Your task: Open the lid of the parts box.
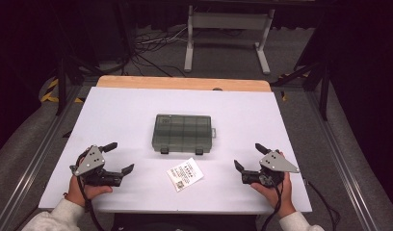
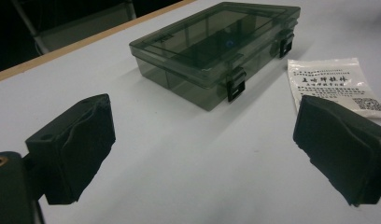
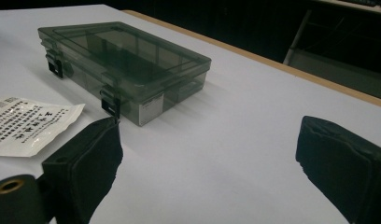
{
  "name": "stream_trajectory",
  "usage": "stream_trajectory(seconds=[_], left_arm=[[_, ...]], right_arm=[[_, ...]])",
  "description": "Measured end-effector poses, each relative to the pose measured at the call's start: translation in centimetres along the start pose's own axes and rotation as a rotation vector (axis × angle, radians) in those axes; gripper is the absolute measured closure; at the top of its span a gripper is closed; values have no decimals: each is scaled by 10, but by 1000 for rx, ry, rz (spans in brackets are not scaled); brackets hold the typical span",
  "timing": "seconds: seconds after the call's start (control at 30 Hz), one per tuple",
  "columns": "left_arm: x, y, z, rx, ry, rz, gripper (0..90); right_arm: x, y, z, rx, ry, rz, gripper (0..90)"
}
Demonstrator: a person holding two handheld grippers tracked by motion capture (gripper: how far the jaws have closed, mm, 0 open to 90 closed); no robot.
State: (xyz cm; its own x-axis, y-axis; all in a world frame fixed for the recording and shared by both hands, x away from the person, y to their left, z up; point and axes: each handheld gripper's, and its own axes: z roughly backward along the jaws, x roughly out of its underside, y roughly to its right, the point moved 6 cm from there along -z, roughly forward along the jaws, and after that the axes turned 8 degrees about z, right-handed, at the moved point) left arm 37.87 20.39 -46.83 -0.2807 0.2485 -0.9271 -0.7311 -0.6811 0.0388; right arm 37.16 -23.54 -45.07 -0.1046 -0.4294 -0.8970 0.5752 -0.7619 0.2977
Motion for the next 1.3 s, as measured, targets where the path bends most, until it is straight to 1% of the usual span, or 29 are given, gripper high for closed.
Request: stream_trajectory(seconds=[0.03,0.07,0.1,0.17,0.2,0.27,0.3,0.33,0.37,0.4,0.47,0.5,0.53,0.57,0.6,0.63,0.7,0.73,0.8,0.83,0.9,1.0,1.03,1.1,1.13,1.2,1.23,1.27,1.3], left_arm=[[0,1,-1,2,1,0,62],[0,0,-1,-5,-1,-7,62],[1,1,-1,4,-7,-6,61],[1,2,-2,-3,-11,-13,60],[1,3,-2,8,-13,-10,60],[1,2,-5,14,-30,-4,62],[1,2,-8,20,-32,1,66],[0,1,-12,21,-43,-1,70],[-2,0,-16,19,-43,-7,71],[-2,0,-16,19,-43,-7,77],[-3,-1,-23,30,-52,-2,85],[-3,-2,-31,39,-71,-4,93],[-3,-2,-31,39,-71,-4,101],[-3,-2,-37,44,-84,-9,101],[-3,-1,-44,46,-99,-15,111],[-4,-1,-48,51,-108,-23,121],[-5,-1,-56,36,-123,-40,138],[-5,-1,-59,43,-126,-37,144],[-6,-2,-65,37,-142,-50,160],[-6,-2,-69,42,-158,-43,160],[-6,-4,-73,40,-167,-43,181],[-8,-7,-78,43,-171,-29,239],[-9,-7,-80,52,-176,-30,261],[-10,-7,-82,54,-179,-32,283],[-11,-7,-84,65,-187,-29,300],[-12,-8,-87,57,-197,-21,337],[-12,-8,-87,57,-197,-21,348],[-11,-10,-88,58,-201,-18,372],[-10,-10,-89,66,-208,-5,393]], right_arm=[[1,-1,-1,-3,-9,1,78],[2,-2,-2,-6,-12,3,78],[3,-2,-2,-7,-16,9,78],[4,-1,-2,-9,-18,2,77],[4,0,-3,-9,-18,-4,76],[7,1,-4,-8,-28,-18,76],[9,2,-5,-9,-37,-20,76],[10,2,-6,-10,-44,-20,77],[11,3,-8,-15,-58,-22,78],[11,3,-8,-15,-58,-22,78],[11,3,-12,-26,-65,-35,83],[10,3,-16,-39,-73,-39,93],[10,2,-18,-42,-77,-41,97],[10,2,-18,-42,-77,-41,97],[10,2,-22,-48,-94,-37,97],[9,1,-25,-59,-102,-38,105],[6,-2,-32,-80,-111,-35,115],[5,-3,-34,-85,-115,-27,120],[-1,-9,-44,-104,-123,2,165],[-1,-9,-44,-104,-123,2,165],[-6,-13,-54,-114,-119,12,184],[-12,-21,-69,-152,-130,23,207],[-14,-23,-73,-164,-129,29,217],[-16,-26,-80,-182,-141,29,233],[-16,-27,-83,-197,-148,30,241],[-17,-31,-92,-231,-168,27,282],[-17,-31,-92,-231,-168,27,282],[-17,-34,-96,-250,-176,26,344],[-17,-35,-98,-261,-187,27,365]])
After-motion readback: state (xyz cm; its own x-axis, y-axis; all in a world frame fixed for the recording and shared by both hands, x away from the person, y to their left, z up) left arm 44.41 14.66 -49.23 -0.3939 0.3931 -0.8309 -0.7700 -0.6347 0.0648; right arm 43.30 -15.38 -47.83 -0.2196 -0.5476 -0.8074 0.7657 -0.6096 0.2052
